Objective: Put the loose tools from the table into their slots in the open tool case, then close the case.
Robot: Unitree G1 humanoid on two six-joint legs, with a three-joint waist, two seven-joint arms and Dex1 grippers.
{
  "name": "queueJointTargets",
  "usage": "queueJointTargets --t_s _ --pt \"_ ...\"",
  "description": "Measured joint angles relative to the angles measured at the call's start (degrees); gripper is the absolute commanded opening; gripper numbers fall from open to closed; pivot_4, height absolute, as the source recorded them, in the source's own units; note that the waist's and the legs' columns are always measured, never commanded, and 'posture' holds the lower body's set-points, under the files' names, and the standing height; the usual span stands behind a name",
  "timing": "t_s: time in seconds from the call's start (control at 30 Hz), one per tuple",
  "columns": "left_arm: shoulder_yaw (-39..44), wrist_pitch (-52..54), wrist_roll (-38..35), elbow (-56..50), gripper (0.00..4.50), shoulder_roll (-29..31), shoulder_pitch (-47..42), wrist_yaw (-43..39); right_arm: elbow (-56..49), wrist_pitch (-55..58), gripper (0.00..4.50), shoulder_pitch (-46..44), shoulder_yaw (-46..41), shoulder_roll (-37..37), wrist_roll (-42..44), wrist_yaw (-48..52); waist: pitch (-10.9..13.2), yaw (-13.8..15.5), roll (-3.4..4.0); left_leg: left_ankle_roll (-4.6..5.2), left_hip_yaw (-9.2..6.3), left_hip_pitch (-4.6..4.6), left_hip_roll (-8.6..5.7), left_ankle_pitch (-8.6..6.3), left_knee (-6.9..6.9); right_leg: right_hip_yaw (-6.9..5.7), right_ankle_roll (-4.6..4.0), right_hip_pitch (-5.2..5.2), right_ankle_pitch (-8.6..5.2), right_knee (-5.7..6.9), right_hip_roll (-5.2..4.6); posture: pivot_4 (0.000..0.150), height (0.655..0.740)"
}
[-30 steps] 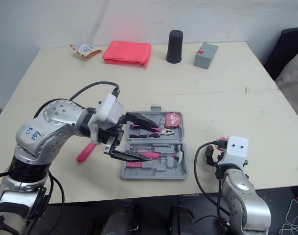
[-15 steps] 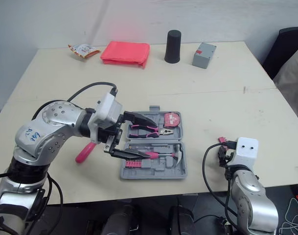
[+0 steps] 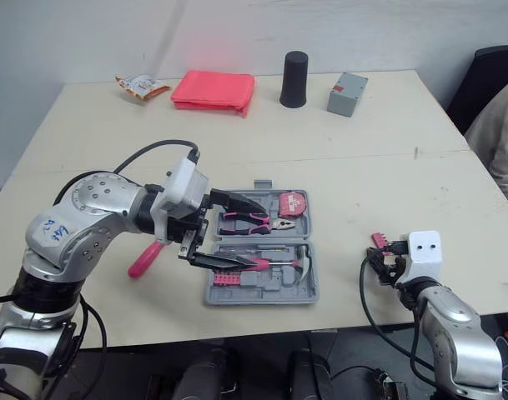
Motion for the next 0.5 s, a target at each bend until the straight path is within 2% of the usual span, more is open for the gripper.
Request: queueJointTargets --t_s 0.13,0.17,0.27,0.37,0.5 --pt "0.0 0.48 -0.08 -0.28 4.5 0.04 0.0 0.51 0.37 -1.26 0.92 0.07 1.05 -0.07 -0.11 0.36 0.0 0.06 0.0 0.0 0.0 0.01 0.0 0.0 0.04 0.02 0.0 0.01 0.0 0.03 -0.01 0.15 0.7355" --pt "0.01 0.68 -0.12 -0.34 4.5 0.05 0.0 0.56 0.43 -1.4 0.72 -0.07 1.06 0.15 -0.25 -0.09 -0.01 0.11 -0.02 0.0 0.0 0.0 -0.01 0.0 0.07 0.02 0.0 0.01 0.0 0.04 -0.02 0.15 0.7355" --pt "0.1 0.91 -0.32 -0.5 4.5 0.3 0.01 0.54 -0.17 -1.42 0.73 0.09 1.65 -1.54 -0.39 0.07 -0.01 0.15 -0.02 0.03 0.02 0.0 -0.04 -0.02 0.12 0.07 0.01 0.0 0.0 0.09 -0.05 0.15 0.7355" --pt "1.03 2.2 -1.71 -1.31 4.5 1.13 0.2 0.25 -7.13 1.21 0.73 -1.11 1.65 -5.7 2.22 2.68 -0.01 0.01 -0.01 0.03 0.07 0.0 0.01 -0.02 0.1 0.17 0.03 -0.06 -0.01 0.11 -0.01 0.15 0.7355" --pt "2.14 3.29 -3.07 -2.69 4.5 1.3 1.02 0.52 -16.33 3.55 0.73 -3.49 2.35 -14.36 10.76 13.15 -0.01 0.05 -0.02 0.0 0.05 0.04 0.04 -0.03 0.06 0.16 0.05 -0.04 -0.07 0.1 0.05 0.15 0.7355"
